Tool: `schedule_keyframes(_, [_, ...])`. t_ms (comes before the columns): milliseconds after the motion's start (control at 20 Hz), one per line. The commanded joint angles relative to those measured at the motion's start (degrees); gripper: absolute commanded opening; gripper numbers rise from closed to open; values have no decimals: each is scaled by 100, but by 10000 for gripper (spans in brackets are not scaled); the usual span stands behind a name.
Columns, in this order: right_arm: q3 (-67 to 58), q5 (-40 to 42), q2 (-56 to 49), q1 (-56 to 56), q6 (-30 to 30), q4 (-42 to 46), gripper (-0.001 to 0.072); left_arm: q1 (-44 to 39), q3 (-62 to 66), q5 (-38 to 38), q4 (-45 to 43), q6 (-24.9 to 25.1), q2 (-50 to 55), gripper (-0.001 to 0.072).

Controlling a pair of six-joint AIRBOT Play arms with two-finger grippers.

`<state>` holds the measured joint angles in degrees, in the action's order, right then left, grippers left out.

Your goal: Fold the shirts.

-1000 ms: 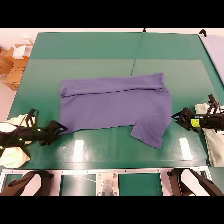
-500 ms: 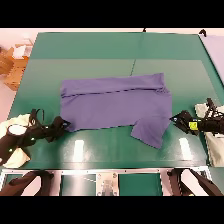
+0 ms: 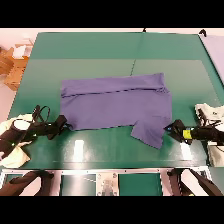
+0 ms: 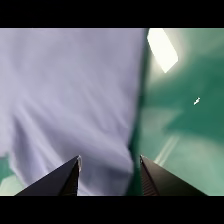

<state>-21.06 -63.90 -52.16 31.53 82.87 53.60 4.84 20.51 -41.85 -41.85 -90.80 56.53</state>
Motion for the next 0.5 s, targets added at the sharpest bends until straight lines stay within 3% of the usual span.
schedule_keyframes(0, [533,610,-22,-2,11,20,447,-9,105,28,-181,-22,9,18])
schedule_keyframes(250, [551,1058,-662,-2,-1023,-1119,427,-9,162,-13,-153,87,9,19])
schedule_keyframes(450, [372,925,-946,-2,-1755,-1423,37,-9,184,-155,-168,199,9,19])
